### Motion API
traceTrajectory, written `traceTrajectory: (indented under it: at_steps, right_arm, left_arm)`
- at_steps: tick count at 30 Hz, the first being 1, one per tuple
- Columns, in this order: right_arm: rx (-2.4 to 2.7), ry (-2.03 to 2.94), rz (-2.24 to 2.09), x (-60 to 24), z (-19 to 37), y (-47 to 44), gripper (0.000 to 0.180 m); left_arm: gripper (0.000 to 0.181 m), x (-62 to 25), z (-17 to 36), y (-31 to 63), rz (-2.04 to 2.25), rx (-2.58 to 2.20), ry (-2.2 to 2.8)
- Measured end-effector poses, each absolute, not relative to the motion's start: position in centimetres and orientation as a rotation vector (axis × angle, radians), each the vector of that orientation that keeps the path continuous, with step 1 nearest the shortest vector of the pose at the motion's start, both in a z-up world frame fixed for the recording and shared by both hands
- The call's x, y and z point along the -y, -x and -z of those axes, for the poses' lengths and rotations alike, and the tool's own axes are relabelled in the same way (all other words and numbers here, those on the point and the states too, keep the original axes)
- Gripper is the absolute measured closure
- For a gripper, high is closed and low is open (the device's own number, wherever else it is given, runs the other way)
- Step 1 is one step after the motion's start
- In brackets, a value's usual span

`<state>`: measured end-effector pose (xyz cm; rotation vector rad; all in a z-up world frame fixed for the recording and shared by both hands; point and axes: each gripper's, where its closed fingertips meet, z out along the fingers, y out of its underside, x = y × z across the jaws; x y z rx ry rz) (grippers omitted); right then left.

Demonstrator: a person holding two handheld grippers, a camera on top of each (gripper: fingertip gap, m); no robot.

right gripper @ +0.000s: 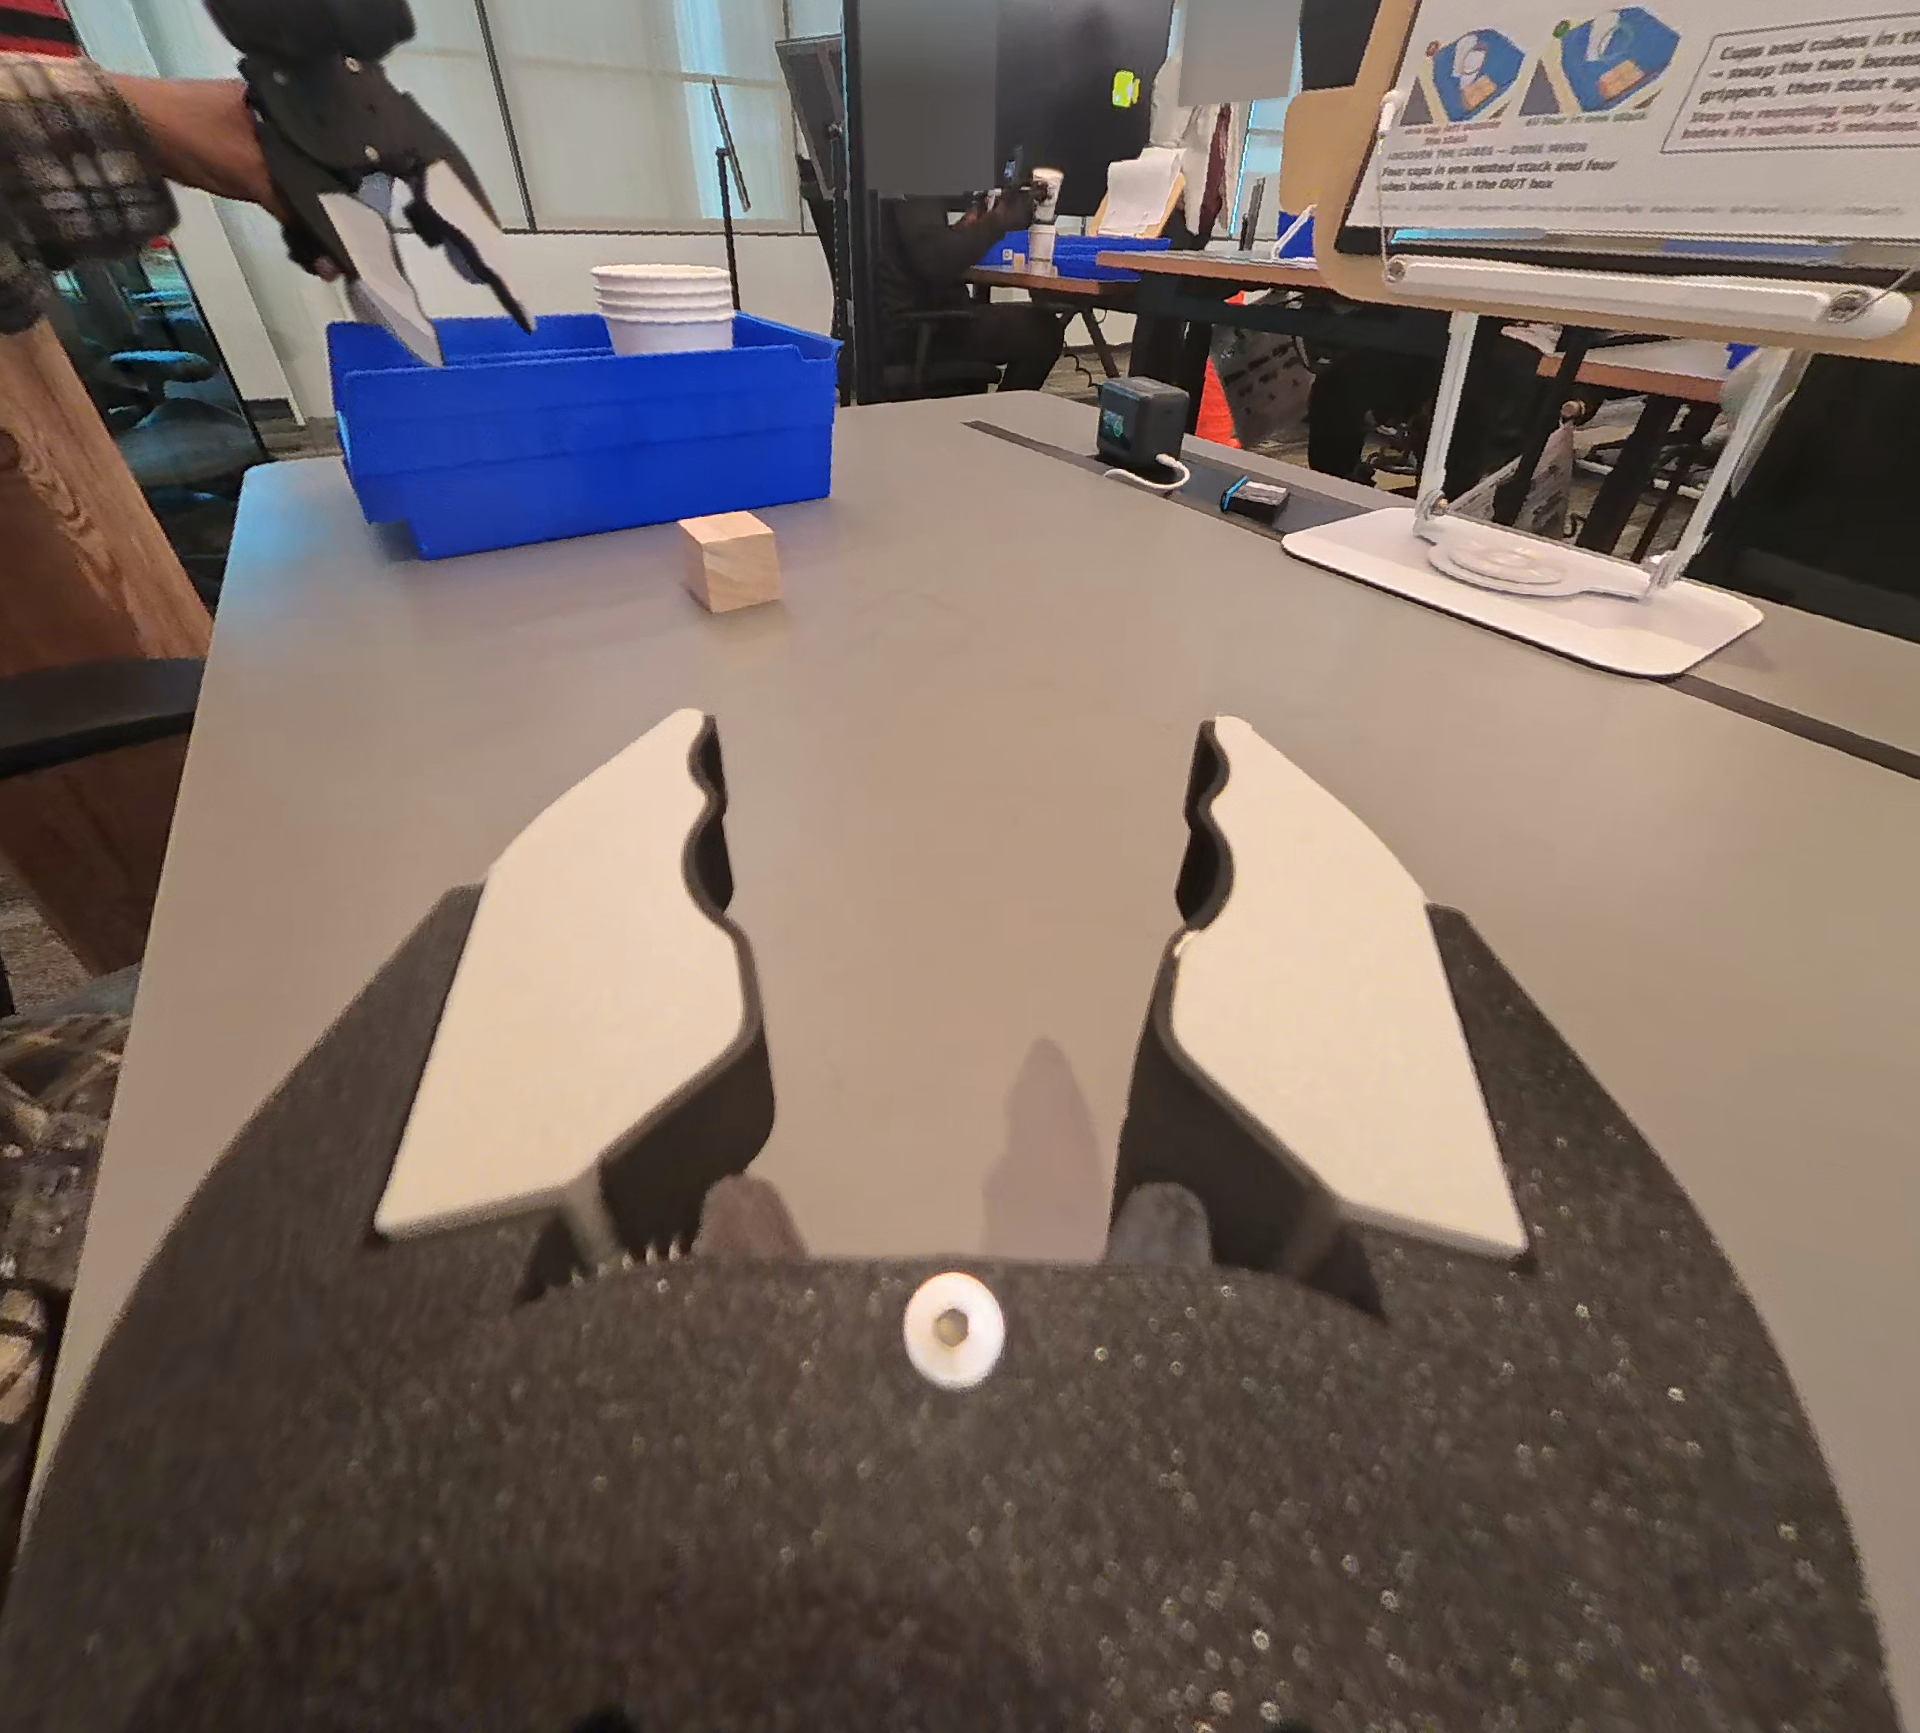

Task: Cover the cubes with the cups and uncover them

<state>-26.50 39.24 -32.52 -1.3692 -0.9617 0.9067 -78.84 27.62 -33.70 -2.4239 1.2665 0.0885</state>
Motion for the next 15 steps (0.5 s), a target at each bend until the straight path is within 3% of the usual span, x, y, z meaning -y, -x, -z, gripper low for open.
traceTrajectory:
  at_steps: [10,15]
  right_arm:
    - [0.977,1.367,-0.903,-39.1,32.6,26.6,0.094]
    - [0.987,1.368,-0.897,-39.1,32.7,26.8,0.093]
  left_arm:
    - [0.139,-28.9,35.6,78.9,-0.081,-1.646,2.305]
    - [0.135,-29.4,36.8,80.4,-0.109,-1.719,2.345]
